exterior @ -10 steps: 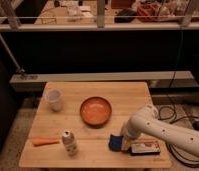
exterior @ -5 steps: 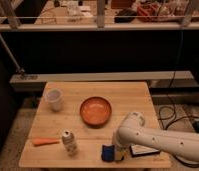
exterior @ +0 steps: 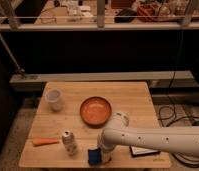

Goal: Wipe the white sponge on the table

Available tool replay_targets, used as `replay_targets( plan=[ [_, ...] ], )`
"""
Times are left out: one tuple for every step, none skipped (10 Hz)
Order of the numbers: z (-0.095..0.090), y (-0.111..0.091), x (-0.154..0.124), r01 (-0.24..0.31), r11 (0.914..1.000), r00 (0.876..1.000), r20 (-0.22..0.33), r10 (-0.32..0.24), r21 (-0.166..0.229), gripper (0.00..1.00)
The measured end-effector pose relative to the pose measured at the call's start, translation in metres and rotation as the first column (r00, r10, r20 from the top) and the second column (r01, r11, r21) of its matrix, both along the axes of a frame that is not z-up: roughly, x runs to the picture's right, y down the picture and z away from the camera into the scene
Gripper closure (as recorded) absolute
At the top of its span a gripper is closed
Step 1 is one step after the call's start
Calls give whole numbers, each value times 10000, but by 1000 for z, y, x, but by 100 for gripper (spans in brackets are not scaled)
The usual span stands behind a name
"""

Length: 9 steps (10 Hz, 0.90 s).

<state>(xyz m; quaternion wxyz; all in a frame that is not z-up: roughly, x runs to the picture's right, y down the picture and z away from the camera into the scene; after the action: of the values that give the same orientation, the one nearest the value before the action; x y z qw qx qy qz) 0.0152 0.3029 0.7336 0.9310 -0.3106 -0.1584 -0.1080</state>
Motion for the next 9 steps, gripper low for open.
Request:
replay_targets(
  plan=[
    [2, -6, -6, 141, 9999, 9999, 47, -141, 56, 100],
    [10, -14, -10, 199, 9997, 9998, 20, -200, 145, 100],
    [22, -25, -11, 191, 9996, 9998, -94, -189, 201, 100],
    [32, -37, -14, 192, 9994, 9997, -164, -187, 274, 100],
    [39, -47, -18, 215, 9991, 9996, -171, -209, 353, 100],
    [42, -54, -19, 222, 9989, 9996, -210, -213, 419, 100],
    [47, -64, -19, 141, 9987, 9996, -270, -129, 481, 100],
    [52, -71, -15, 12, 9988, 9993, -379, 6, 482, 100],
    [57, -75, -9, -117, 9988, 9988, -475, 139, 466, 100]
  ],
)
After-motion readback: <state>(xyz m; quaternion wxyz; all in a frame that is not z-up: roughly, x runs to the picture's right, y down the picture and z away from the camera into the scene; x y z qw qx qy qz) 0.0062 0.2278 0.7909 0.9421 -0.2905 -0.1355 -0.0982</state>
